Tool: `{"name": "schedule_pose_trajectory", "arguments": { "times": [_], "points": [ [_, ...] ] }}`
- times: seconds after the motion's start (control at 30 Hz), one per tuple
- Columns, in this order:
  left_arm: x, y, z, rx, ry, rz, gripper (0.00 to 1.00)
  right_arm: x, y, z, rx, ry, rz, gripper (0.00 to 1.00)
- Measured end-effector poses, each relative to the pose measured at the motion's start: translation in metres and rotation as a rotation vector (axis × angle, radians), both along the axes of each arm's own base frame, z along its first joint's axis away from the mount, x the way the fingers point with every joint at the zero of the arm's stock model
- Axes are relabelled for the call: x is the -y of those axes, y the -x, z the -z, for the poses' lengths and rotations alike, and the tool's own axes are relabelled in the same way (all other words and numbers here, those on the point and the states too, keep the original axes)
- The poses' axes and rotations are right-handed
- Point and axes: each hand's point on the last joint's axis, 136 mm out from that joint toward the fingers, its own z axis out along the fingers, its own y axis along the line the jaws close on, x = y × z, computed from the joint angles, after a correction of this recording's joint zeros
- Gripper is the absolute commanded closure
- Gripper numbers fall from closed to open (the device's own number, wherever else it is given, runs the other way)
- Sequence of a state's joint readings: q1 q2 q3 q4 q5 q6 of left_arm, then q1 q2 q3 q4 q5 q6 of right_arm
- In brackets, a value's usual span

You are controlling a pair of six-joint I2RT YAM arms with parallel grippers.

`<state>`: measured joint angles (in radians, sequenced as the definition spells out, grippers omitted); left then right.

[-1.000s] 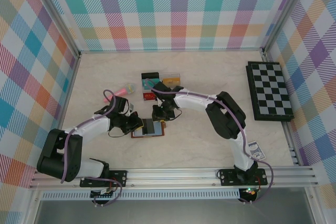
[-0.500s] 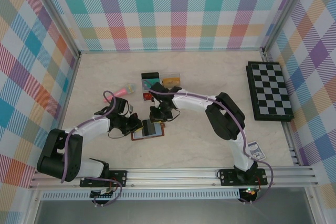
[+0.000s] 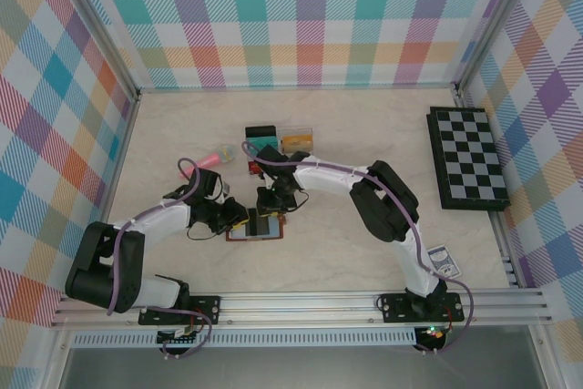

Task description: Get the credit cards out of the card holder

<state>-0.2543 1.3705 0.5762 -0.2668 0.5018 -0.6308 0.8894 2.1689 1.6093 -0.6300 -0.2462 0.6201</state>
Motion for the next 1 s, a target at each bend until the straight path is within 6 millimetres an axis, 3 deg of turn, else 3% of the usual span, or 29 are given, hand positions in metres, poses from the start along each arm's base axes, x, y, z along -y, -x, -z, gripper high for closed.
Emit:
{"name": "schedule_pose_trajectory", "arguments": {
  "times": [0.37,0.73,1.0],
  "points": [
    [0.007,-0.002,0.006,-0.023,0.044,0.015,0.77,-0.003,0.002,0.002,-0.020,-0.013,-0.006,0.77],
    [0.010,-0.001,0.007,-0.033,0.068,0.023,1.00,-0.003,0.001,0.002,-0.029,-0.018,-0.004,0.77],
    [-0.002,0.001,0.000,0.010,-0.005,0.022,1.00,-0.002,0.000,0.003,-0.022,-0.014,-0.001,0.74]
  ]
}}
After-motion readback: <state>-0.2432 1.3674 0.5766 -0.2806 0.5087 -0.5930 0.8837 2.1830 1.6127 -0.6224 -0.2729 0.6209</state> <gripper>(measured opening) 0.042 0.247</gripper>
